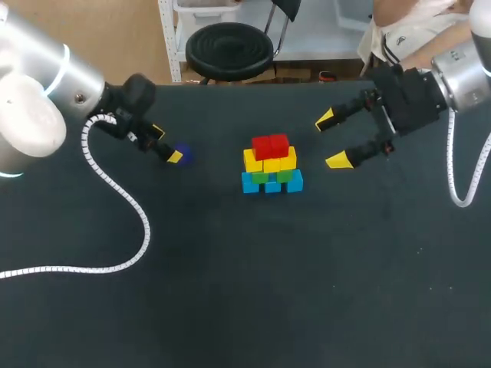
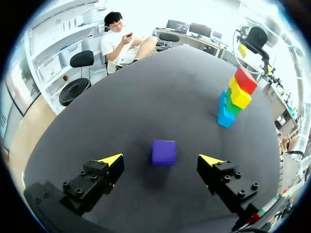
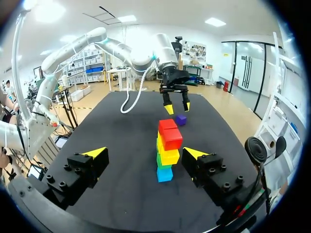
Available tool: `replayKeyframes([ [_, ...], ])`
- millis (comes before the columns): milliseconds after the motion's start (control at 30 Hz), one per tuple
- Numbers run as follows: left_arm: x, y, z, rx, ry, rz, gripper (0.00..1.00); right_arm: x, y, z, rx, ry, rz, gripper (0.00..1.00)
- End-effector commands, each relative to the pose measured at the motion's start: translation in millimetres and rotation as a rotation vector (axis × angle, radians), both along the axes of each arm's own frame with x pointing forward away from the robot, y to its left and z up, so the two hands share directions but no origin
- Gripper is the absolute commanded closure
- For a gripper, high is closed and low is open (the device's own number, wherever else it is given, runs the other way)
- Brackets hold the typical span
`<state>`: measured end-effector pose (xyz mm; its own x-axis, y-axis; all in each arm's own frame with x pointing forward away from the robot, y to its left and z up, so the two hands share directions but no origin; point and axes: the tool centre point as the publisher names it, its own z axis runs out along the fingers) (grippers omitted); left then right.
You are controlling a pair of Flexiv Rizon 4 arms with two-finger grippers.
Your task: Place the blue cubes, place green cubes on the blue cubes, place the yellow cubes on the green cubes, then place the red cubes on the yellow cubes, and place purple cube on the red cubes.
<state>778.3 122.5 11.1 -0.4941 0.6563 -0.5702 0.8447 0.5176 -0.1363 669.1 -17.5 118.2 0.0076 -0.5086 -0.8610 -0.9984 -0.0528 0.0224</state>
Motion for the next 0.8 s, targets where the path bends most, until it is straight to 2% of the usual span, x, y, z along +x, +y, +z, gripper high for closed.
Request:
replayKeyframes([
  [33,-7.8,0,-4.8,-0.004,-0.006,0.004,0.00,-0.5,0,0,0.001,-0.001,-0.001,0.00],
  [467,-5.8,-21,-12.6,-0.006,-0.005,-0.023,0.00,-0.5,0,0,0.001,-0.001,-0.001,0.00],
  [800,-4.4,-21,-21.0,-0.001,0.006,-0.009,0.00,-0.5,0,0,0.001,-0.001,-0.001,0.00],
])
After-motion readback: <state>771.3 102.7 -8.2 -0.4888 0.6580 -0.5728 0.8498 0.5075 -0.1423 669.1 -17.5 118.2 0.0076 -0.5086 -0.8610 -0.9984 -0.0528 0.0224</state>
